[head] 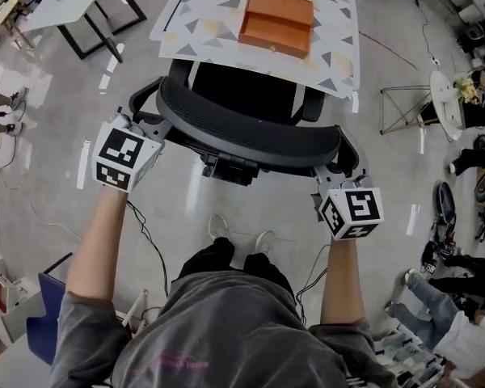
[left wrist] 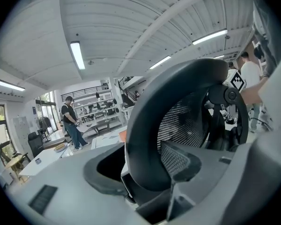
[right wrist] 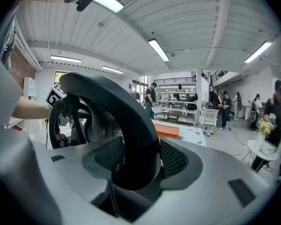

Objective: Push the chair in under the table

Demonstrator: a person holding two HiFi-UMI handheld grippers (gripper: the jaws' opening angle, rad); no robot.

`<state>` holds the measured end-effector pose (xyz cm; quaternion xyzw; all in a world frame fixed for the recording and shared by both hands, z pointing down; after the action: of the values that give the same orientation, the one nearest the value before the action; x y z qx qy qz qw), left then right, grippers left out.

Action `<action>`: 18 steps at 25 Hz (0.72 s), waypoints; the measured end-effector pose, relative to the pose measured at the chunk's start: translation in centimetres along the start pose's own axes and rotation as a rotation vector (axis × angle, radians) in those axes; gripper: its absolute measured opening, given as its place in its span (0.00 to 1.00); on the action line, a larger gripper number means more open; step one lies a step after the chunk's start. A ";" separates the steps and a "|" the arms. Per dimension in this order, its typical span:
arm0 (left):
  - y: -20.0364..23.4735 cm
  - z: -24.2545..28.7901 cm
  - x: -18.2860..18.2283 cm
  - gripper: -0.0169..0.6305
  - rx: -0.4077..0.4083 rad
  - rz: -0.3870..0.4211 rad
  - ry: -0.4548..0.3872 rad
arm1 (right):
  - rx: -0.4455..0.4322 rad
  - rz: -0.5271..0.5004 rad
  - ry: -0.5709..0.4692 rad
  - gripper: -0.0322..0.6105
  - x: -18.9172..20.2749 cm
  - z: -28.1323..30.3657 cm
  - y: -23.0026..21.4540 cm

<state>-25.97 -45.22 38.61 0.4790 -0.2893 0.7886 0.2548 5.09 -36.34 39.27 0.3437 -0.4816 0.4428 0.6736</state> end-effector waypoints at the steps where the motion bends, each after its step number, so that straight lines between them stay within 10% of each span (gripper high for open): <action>1: -0.1 -0.2 0.0 0.39 0.001 0.000 0.000 | 0.003 0.001 -0.001 0.42 0.0 -0.2 0.0; 18: -2.9 -5.8 0.1 0.37 -0.010 -0.048 -0.058 | 0.026 0.012 -0.037 0.42 -0.2 -5.4 2.5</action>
<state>-27.56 -39.14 37.12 0.5070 -0.2890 0.7666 0.2678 4.59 -30.70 37.56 0.3577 -0.4903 0.4466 0.6574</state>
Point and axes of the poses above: the fingertips, and each gripper's own axes: z forward along the fingers, y to its left, x out of its underside, the point moved 5 cm from there along -z, backward along the fingers, and after that the axes turned 1 degree about -y, right-handed, at the moved point
